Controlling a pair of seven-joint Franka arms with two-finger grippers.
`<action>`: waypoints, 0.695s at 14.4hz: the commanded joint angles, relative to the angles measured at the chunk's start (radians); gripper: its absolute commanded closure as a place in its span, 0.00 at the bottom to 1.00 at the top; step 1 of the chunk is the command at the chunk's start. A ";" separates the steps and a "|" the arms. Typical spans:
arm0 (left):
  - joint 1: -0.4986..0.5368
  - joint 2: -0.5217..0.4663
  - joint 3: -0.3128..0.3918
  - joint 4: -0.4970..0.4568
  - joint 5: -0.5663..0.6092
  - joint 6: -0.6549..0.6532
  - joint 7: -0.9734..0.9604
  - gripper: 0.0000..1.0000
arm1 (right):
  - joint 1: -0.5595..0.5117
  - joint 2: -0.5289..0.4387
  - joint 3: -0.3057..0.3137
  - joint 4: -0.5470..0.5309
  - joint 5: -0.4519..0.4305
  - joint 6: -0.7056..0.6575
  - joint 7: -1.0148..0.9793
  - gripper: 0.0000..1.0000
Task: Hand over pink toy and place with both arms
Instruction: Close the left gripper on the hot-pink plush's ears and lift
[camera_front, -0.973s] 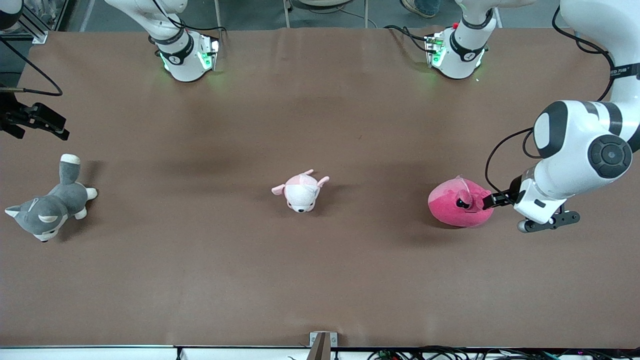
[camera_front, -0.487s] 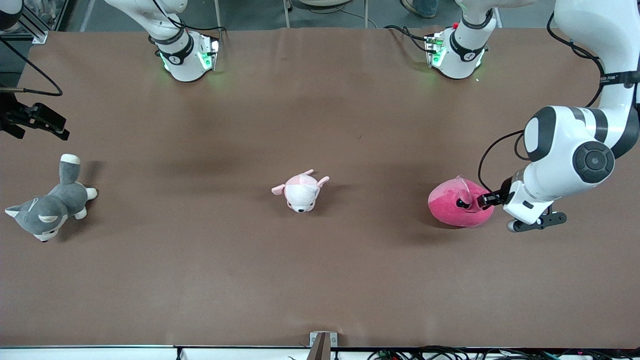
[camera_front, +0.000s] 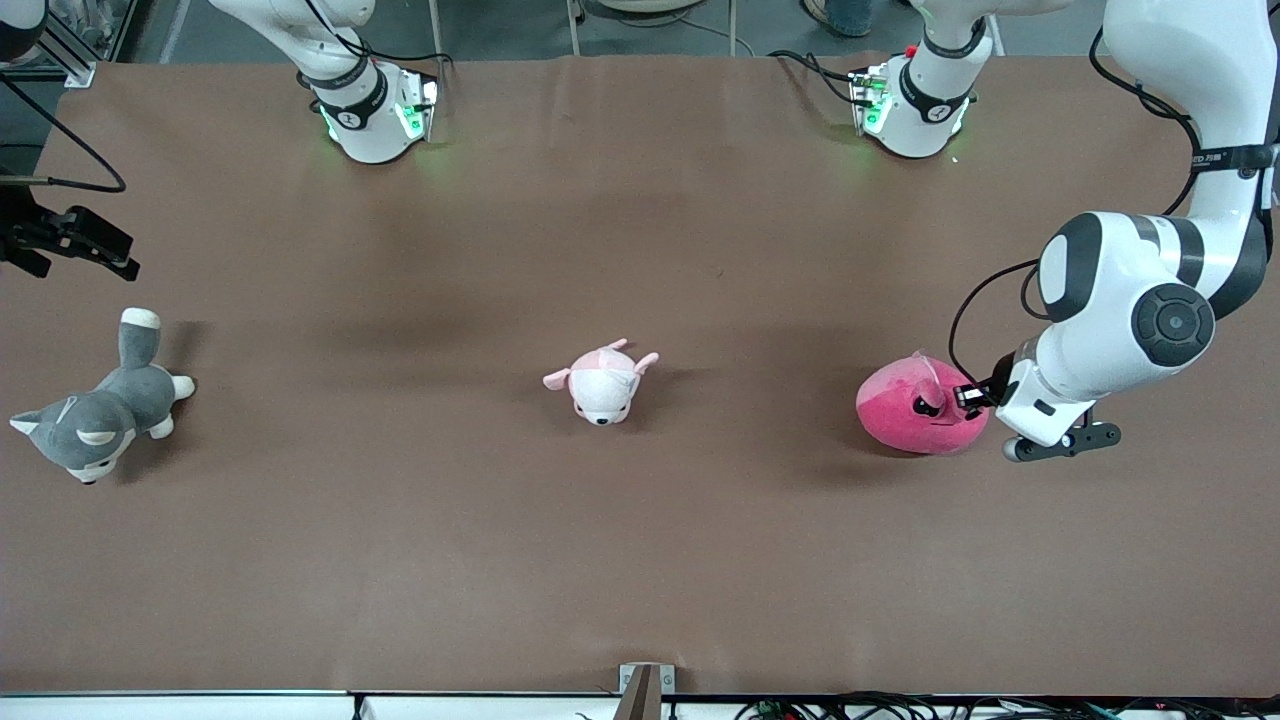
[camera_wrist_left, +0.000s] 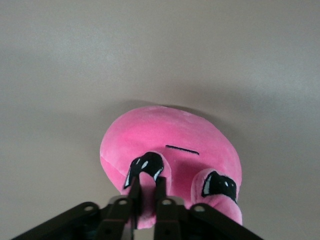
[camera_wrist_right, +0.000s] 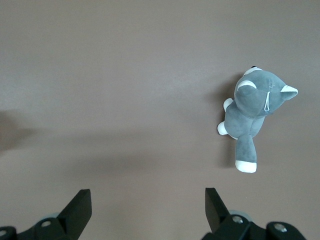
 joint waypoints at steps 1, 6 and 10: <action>-0.003 -0.024 -0.001 -0.013 -0.012 0.014 -0.010 0.99 | -0.028 -0.020 0.016 -0.027 0.012 0.013 -0.006 0.00; -0.002 -0.083 -0.046 0.035 -0.014 -0.044 -0.002 1.00 | -0.028 -0.020 0.016 -0.027 0.012 0.013 -0.006 0.00; -0.003 -0.117 -0.115 0.157 -0.124 -0.203 -0.030 1.00 | -0.028 -0.020 0.016 -0.027 0.013 0.003 -0.004 0.00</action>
